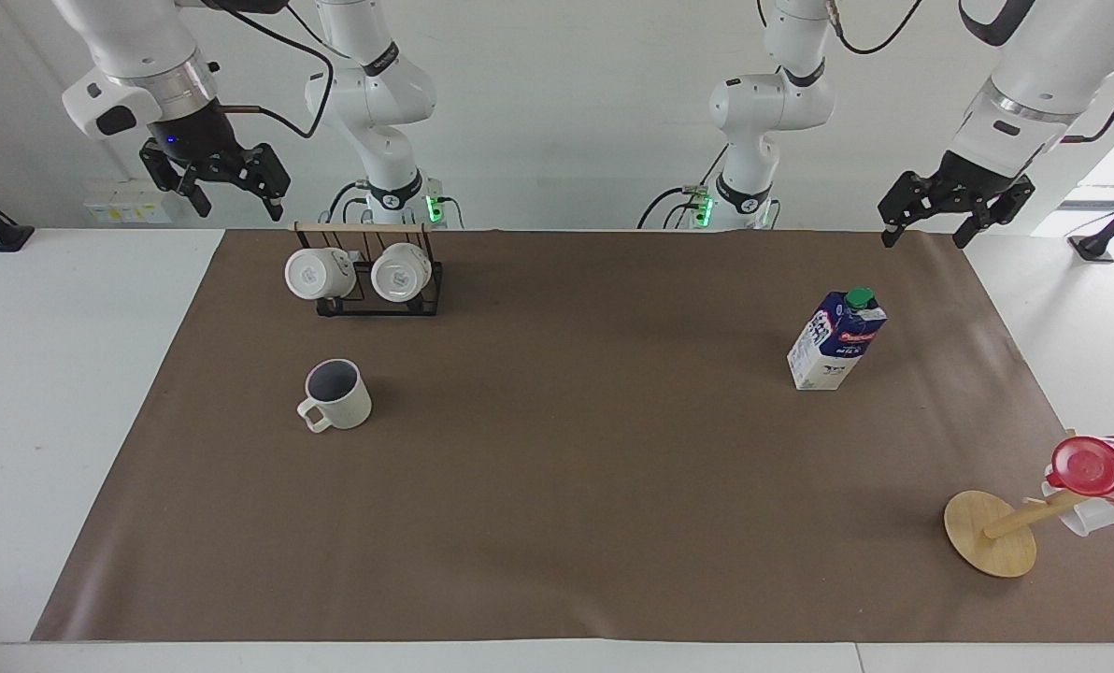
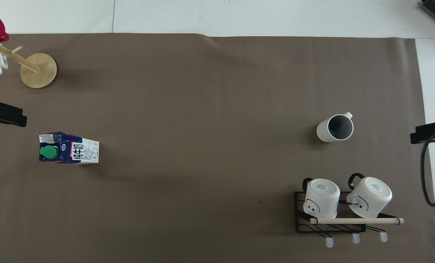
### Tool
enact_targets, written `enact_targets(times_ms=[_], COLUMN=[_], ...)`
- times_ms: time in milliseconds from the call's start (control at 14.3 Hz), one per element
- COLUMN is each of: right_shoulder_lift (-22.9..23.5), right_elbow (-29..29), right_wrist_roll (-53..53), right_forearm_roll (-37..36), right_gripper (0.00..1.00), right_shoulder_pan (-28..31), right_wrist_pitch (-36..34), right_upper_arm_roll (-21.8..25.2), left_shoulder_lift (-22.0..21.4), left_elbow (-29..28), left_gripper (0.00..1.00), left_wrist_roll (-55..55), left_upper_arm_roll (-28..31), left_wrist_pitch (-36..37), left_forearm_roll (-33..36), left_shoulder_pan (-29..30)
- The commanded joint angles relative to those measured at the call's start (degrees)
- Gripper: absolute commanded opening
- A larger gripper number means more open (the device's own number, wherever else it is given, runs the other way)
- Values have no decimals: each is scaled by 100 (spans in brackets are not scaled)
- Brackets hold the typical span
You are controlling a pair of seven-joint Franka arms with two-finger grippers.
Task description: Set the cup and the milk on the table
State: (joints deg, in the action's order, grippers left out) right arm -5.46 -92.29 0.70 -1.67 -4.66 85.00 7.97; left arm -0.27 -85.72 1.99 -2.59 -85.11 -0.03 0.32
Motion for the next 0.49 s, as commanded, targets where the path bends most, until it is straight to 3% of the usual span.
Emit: enact_targets(times_ms=[0,418], right_shoulder_lift=[-201,359], right_elbow=[-648,-1107], right_wrist_roll=[71,176], right_forearm_roll=[62,70], right_gripper=[100,100], right_shoulder_pan=[-17,-483], right_wrist_pitch=[690,2019], right_upper_arm_roll=[-76,-111], left_shoulder_lift=[27,27], left_elbow=[117,117], left_gripper=[100,100], left_wrist_roll=[-14,-14], left_upper_arm_roll=[-23,-23], left_wrist_pitch=[100,100], left_forearm_roll=[-85,-85], left_shoulder_pan=[65,65])
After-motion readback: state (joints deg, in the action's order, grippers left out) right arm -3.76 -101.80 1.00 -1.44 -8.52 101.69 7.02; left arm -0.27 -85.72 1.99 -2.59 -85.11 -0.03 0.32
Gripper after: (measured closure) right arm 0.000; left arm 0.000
